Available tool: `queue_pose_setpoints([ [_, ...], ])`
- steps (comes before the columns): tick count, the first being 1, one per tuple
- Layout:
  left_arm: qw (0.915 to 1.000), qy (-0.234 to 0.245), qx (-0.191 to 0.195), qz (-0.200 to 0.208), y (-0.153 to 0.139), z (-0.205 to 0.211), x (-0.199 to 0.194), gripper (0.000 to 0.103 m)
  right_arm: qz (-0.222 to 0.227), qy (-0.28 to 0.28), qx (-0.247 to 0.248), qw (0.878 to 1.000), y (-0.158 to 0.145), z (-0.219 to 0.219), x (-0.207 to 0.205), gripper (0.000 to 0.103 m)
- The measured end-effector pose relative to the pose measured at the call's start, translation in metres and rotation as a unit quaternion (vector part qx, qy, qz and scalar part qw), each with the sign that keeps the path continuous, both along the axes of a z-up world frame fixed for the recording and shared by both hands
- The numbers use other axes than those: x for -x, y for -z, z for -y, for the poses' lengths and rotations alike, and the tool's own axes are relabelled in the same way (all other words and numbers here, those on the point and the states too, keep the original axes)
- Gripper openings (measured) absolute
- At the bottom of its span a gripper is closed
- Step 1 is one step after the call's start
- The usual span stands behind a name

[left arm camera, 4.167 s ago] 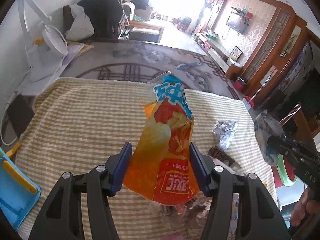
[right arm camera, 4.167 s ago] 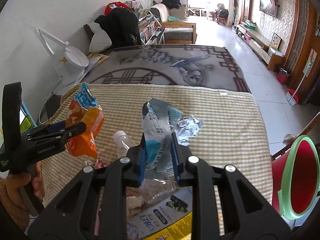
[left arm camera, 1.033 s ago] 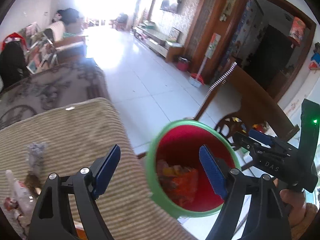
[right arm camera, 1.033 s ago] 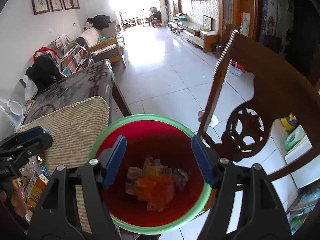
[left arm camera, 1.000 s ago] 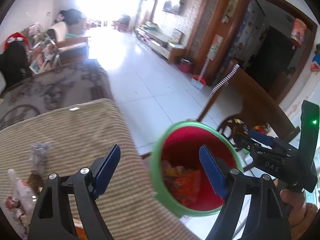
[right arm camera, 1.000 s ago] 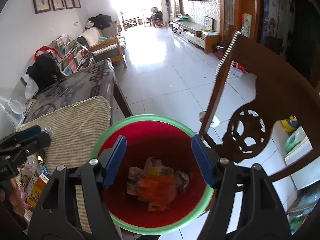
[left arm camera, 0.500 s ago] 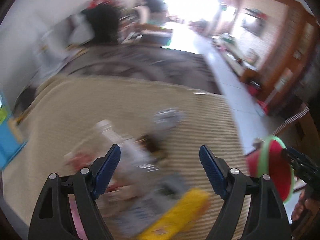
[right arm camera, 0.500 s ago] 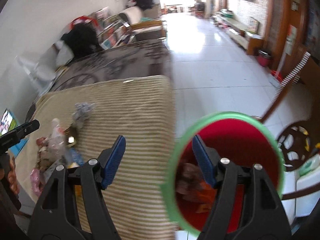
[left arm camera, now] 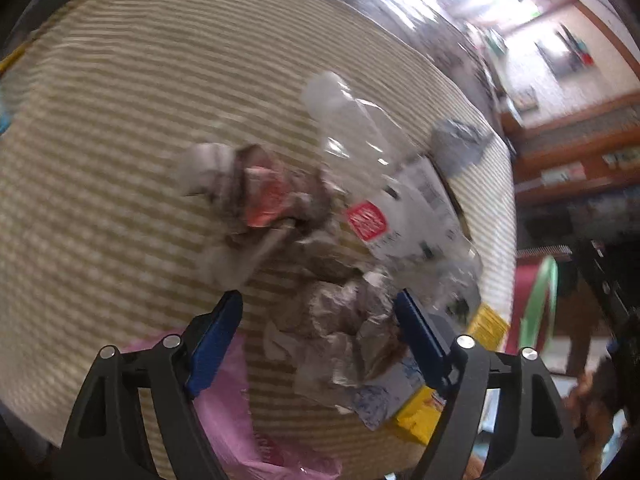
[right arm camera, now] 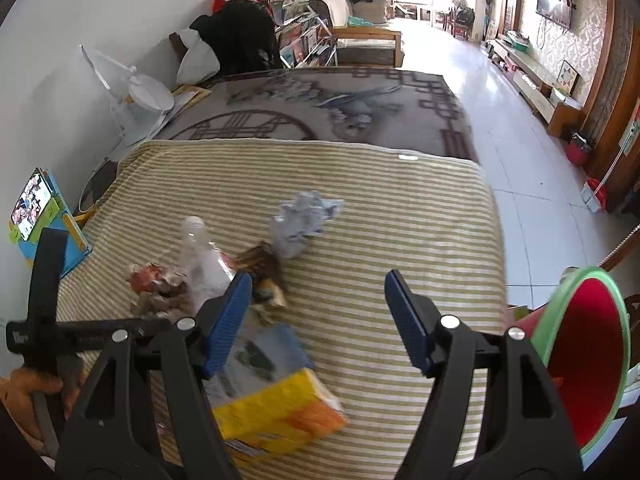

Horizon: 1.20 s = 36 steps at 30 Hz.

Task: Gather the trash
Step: 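Grasp the crumpled newspaper-print paper with the left gripper while the right gripper grasps the clear water bottle, then lift the paper and bottle and carry them toward the red bucket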

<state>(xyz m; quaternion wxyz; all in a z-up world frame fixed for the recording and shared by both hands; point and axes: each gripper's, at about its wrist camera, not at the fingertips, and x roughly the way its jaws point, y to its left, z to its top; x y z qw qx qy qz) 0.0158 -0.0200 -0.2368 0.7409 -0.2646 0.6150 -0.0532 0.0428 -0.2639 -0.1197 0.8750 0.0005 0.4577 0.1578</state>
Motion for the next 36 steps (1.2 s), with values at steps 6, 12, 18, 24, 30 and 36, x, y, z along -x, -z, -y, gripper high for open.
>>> queue_pose_setpoints([
  [6, 0.9958, 0.085, 0.033, -0.006, 0.011, 0.008, -0.004, 0.046, -0.012, 0.002, 0.006, 1.0, 0.007, -0.039, -0.006, 0.067],
  [12, 0.9954, 0.071, 0.03, 0.058, -0.018, -0.026, -0.009, 0.039, -0.049, 0.003, 0.018, 0.999, 0.027, -0.062, -0.017, 0.067],
  [18, 0.9874, 0.045, -0.039, 0.147, -0.066, -0.058, -0.009, 0.039, -0.074, -0.027, 0.028, 0.996, 0.049, -0.098, -0.027, 0.065],
  [24, 0.9807, 0.04, -0.059, 0.182, -0.09, -0.071, -0.013, 0.039, -0.113, -0.066, 0.066, 0.989, 0.079, -0.13, -0.029, 0.058],
  [30, 0.9695, 0.053, -0.093, 0.221, -0.121, -0.07, -0.02, 0.04, -0.101, -0.058, 0.062, 0.991, 0.074, -0.129, -0.021, 0.052],
  [36, 0.9534, 0.069, -0.133, 0.262, -0.148, -0.056, -0.024, 0.04, -0.058, -0.025, 0.03, 0.998, 0.033, -0.113, -0.013, 0.052],
])
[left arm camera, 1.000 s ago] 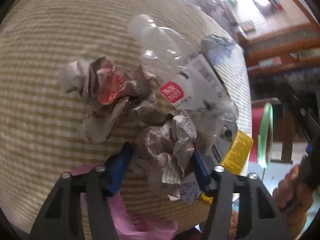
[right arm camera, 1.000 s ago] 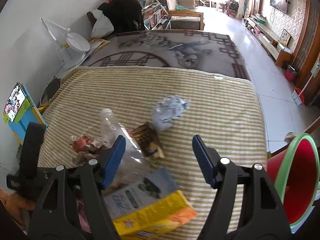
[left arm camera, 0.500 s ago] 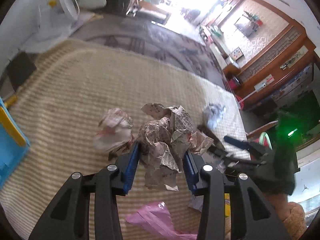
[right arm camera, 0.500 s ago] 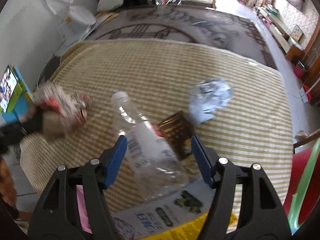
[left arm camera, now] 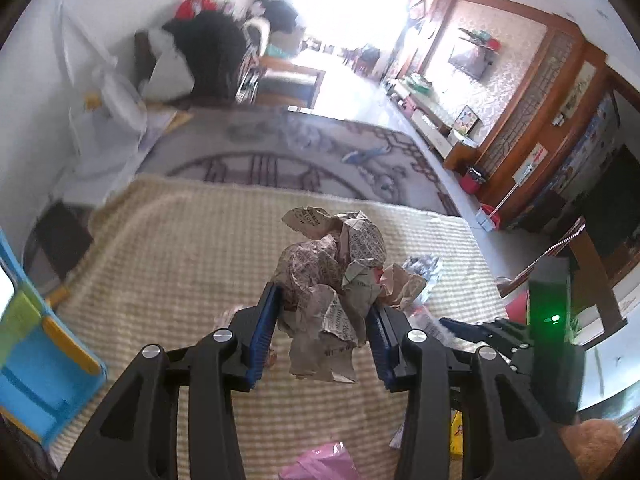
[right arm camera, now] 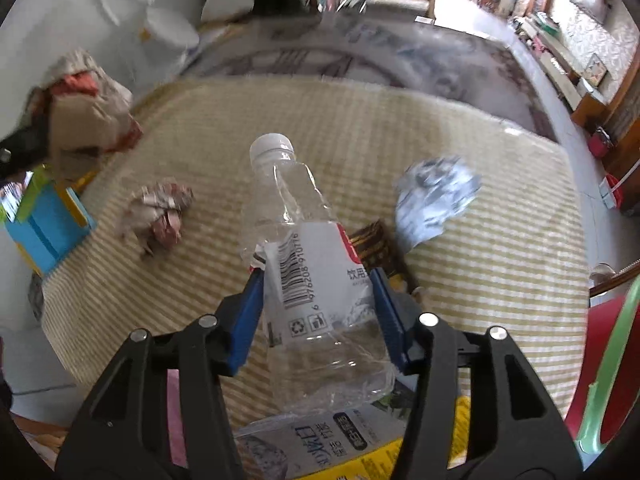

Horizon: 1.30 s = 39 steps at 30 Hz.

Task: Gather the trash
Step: 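Lift the paper and bottle and carry them toward the red bucket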

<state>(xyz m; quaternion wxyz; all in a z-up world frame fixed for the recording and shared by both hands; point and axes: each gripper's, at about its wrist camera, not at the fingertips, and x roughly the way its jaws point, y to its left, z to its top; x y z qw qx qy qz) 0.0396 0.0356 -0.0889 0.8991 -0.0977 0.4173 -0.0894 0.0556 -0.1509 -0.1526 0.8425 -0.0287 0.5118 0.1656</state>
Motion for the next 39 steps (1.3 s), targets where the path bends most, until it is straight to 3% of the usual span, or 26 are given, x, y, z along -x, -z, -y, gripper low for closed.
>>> queue_pose_setpoints([
  [7, 0.9981, 0.028, -0.035, 0.043, -0.024, 0.027, 0.005, 0.04, 0.035, 0.04, -0.037, 0.998, -0.033, 0.026, 0.005, 0.052],
  [15, 0.9932, 0.047, -0.077, 0.074, -0.039, 0.05, 0.013, 0.04, 0.053, 0.068, -0.055, 0.995, -0.046, 0.046, 0.012, 0.052],
  [28, 0.9897, 0.08, -0.088, 0.079, -0.043, 0.098, 0.023, 0.04, 0.075, 0.111, -0.082, 0.988, -0.062, 0.101, 0.032, 0.052],
  [39, 0.9893, 0.062, -0.11, 0.073, -0.045, 0.172, 0.035, 0.041, 0.071, 0.115, -0.108, 0.985, -0.059, 0.181, 0.039, 0.052],
])
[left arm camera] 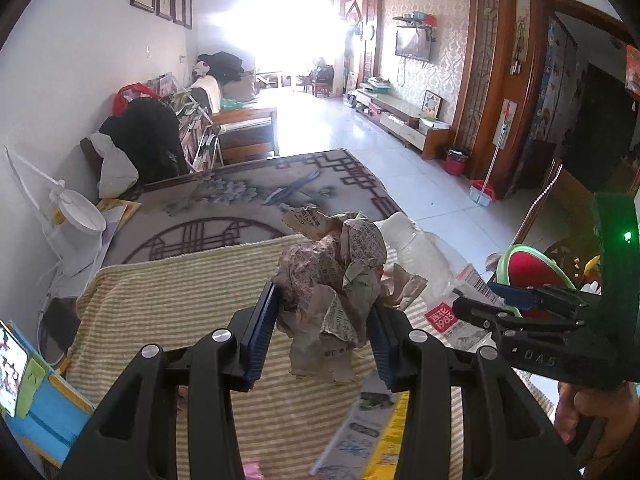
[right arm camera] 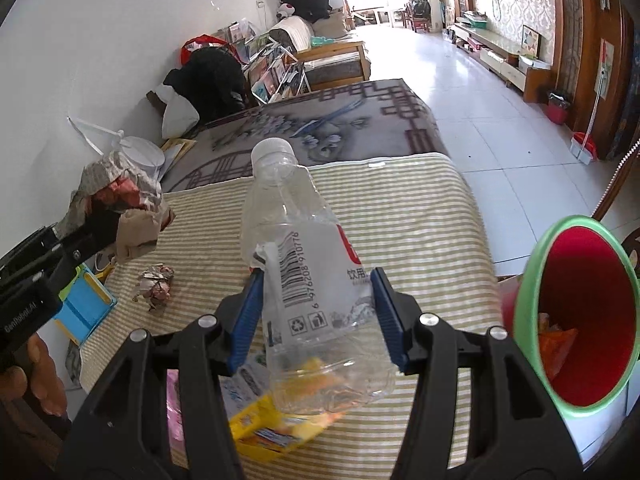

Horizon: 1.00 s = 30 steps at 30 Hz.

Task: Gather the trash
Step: 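Lift the paper and bottle and carry them toward the red bucket, then hold the paper and bottle over the red bucket and open both grippers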

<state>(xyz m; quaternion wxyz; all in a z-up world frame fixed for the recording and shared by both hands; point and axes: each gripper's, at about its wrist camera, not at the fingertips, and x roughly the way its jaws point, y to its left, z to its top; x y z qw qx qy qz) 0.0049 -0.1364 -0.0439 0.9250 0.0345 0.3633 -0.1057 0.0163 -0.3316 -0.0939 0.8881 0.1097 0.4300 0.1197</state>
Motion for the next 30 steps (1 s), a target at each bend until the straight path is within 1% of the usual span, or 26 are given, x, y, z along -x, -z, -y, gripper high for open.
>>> queue_pose_setpoints([
  [5, 1.0, -0.005, -0.004, -0.007, 0.004, 0.031, 0.007, 0.041, -0.004, -0.002, -0.006, 1.0, 0.003, 0.033, 0.004, 0.052],
  [12, 0.9999, -0.017, 0.001, -0.004, 0.002, 0.067, 0.016, 0.041, 0.006, -0.002, -0.008, 1.0, -0.002, 0.076, 0.01, 0.052],
  [19, 0.9998, -0.017, -0.003, 0.0, -0.003, 0.102, 0.02, 0.041, 0.013, 0.009, -0.019, 1.0, -0.004, 0.114, 0.02, 0.052],
  [30, 0.9998, 0.007, -0.009, -0.014, 0.003, 0.146, 0.022, 0.042, 0.013, 0.059, -0.031, 0.998, 0.002, 0.176, 0.035, 0.052],
])
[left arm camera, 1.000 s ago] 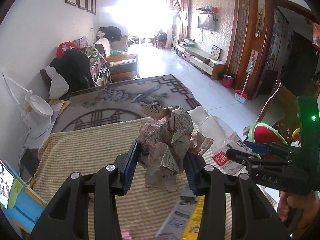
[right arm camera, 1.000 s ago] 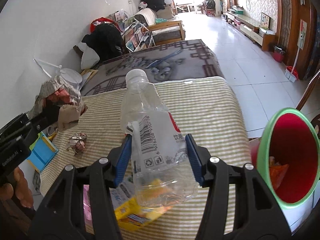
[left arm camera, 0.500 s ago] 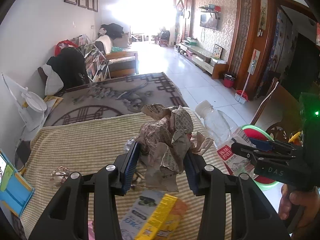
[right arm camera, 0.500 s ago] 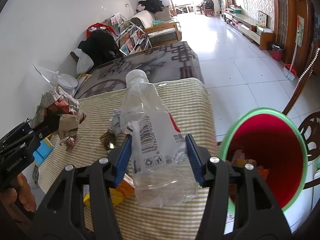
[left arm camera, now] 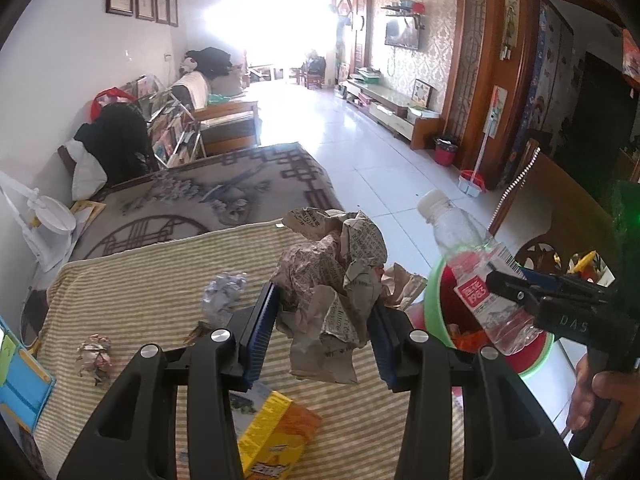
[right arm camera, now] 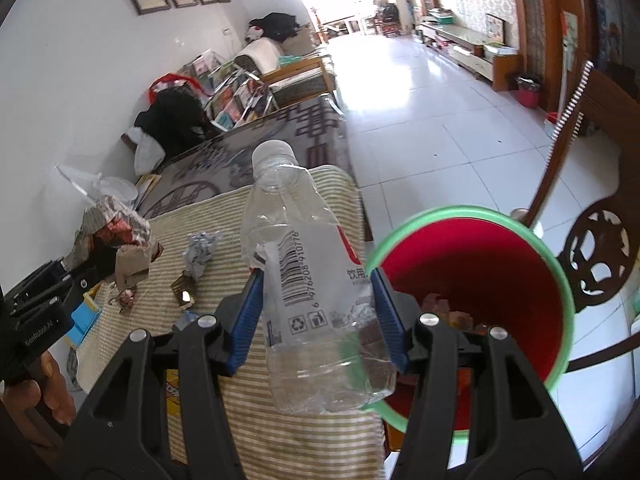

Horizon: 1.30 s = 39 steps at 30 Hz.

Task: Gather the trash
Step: 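Hold the paper and bottle over the red bucket and open both grippers, then move both grippers back over the remaining trash on the table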

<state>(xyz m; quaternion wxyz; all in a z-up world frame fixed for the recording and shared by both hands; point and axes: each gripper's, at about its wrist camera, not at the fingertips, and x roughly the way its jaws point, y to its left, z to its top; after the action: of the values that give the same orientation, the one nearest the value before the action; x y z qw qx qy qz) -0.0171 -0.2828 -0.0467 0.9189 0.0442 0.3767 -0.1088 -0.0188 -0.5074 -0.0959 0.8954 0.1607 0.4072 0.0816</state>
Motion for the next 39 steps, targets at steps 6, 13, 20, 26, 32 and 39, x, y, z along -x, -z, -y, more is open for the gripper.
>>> queue_pose_setpoints([
  [6, 0.9999, 0.012, 0.0, -0.009, 0.005, 0.02, -0.003, 0.042, 0.001, 0.031, -0.004, 1.0, 0.004, 0.029, 0.007, 0.052],
  [13, 0.9985, 0.044, 0.01, -0.03, 0.012, 0.053, -0.012, 0.042, -0.007, 0.068, -0.009, 0.998, 0.012, 0.066, 0.013, 0.052],
  [20, 0.9924, 0.101, 0.031, -0.063, 0.028, 0.101, -0.024, 0.042, -0.018, 0.104, -0.009, 0.994, 0.021, 0.106, 0.025, 0.052],
  [26, 0.9853, 0.144, 0.031, -0.086, 0.046, 0.144, -0.041, 0.042, -0.024, 0.126, -0.007, 0.992, 0.025, 0.129, 0.031, 0.052],
  [32, 0.9827, 0.148, 0.038, -0.106, 0.059, 0.157, -0.048, 0.065, -0.015, 0.128, 0.009, 0.992, 0.02, 0.134, 0.034, 0.059],
  [39, 0.9871, 0.121, 0.047, -0.094, 0.051, 0.137, -0.047, 0.065, -0.008, 0.129, 0.011, 0.992, 0.016, 0.13, 0.029, 0.071],
])
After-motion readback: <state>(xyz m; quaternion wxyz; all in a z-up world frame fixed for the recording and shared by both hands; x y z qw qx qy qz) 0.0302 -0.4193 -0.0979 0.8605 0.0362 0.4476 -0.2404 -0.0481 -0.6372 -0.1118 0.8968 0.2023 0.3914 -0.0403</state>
